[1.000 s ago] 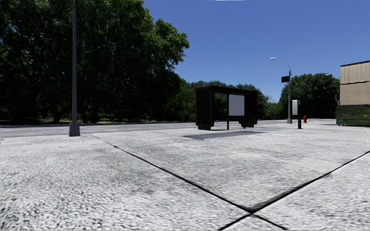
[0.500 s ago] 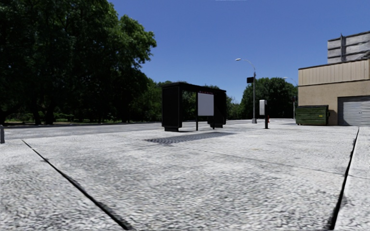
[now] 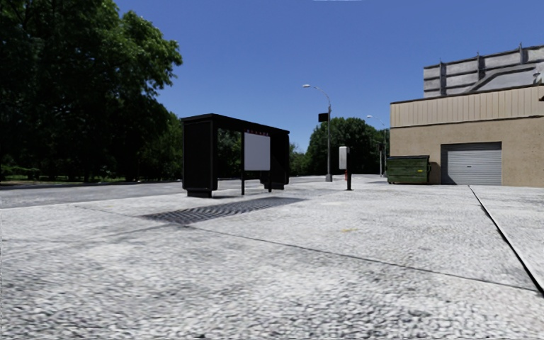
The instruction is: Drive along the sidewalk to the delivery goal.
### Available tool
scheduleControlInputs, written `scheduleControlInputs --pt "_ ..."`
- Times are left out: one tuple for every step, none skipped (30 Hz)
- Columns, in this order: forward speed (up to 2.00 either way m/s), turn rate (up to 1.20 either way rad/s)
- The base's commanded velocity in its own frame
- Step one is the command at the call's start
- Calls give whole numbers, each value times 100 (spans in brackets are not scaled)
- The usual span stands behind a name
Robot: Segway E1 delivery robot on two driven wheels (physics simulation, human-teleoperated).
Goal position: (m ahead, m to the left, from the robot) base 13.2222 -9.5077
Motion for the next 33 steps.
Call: scheduleControlInputs --pt "200 -47" --pt "200 -47" --pt "200 -47" --pt "200 -47" --pt "200 -47" --pt "200 -47" --pt "200 -47" --pt "200 -47" --pt "200 -47" --pt "200 -47" --pt "200 -47" --pt "200 -47" --pt "200 -47" --pt "200 -47" --pt "200 -47" --pt "200 -47" --pt "200 -47" --pt "200 -47" --pt "200 -47" --pt "200 -47" --pt "200 -47" --pt "200 -47" --pt "200 -47" --pt "200 -47" --pt "200 -47" --pt "200 -47" --pt "200 -47" --pt "200 -47" --pt "200 -47" --pt "200 -47" --pt "200 -47" --pt "200 -47" --pt "200 -47"
